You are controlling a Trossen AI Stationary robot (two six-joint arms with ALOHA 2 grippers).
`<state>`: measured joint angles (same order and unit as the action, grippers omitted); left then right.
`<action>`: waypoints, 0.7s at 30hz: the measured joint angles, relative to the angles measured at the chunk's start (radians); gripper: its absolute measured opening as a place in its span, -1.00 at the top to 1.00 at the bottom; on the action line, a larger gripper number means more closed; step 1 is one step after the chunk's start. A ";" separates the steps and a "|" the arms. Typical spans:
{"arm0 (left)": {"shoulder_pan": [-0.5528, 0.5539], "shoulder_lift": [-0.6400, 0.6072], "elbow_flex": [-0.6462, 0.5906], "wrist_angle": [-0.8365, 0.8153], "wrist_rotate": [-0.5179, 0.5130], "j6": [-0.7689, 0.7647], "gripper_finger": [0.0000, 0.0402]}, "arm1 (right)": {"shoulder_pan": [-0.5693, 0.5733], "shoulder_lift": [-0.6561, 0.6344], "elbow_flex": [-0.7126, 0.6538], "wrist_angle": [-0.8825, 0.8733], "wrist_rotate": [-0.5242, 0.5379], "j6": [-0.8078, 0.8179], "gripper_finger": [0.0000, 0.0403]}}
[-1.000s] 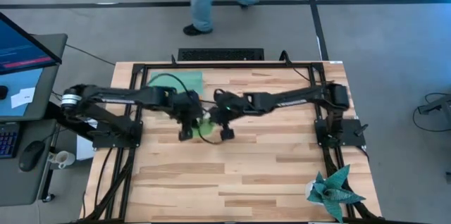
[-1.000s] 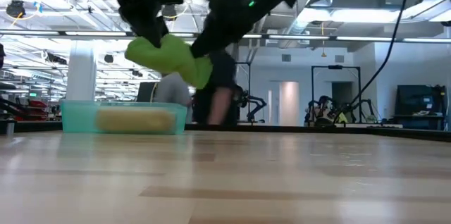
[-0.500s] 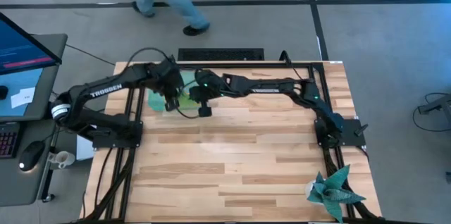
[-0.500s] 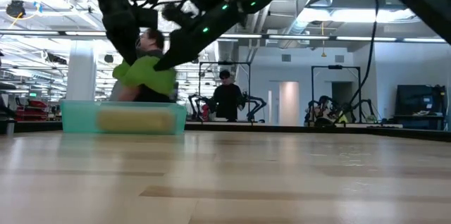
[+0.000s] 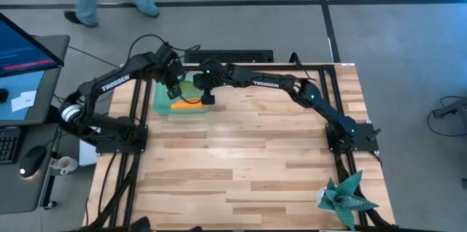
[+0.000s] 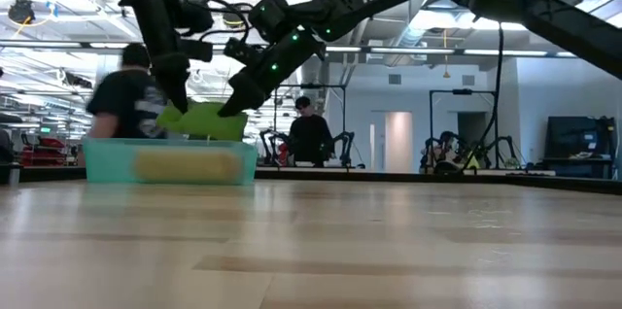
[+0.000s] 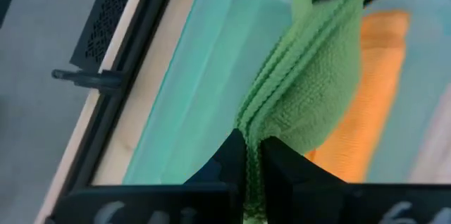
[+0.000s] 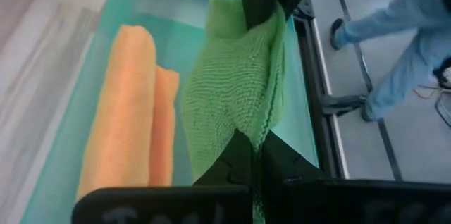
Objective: Roll microfiber towels into tight, uniform cylinder then place into a basket
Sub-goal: Put the green towel into the blue bin
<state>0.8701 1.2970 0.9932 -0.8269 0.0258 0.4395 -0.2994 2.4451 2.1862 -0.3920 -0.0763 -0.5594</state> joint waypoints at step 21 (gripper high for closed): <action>0.033 0.172 0.002 0.021 -0.051 0.075 0.96 | -0.004 0.045 0.001 -0.038 0.030 0.093 0.92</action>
<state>0.9031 1.4693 0.9947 -0.8056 -0.0247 0.5146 -0.3039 2.4901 2.1877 -0.4296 -0.0459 -0.4667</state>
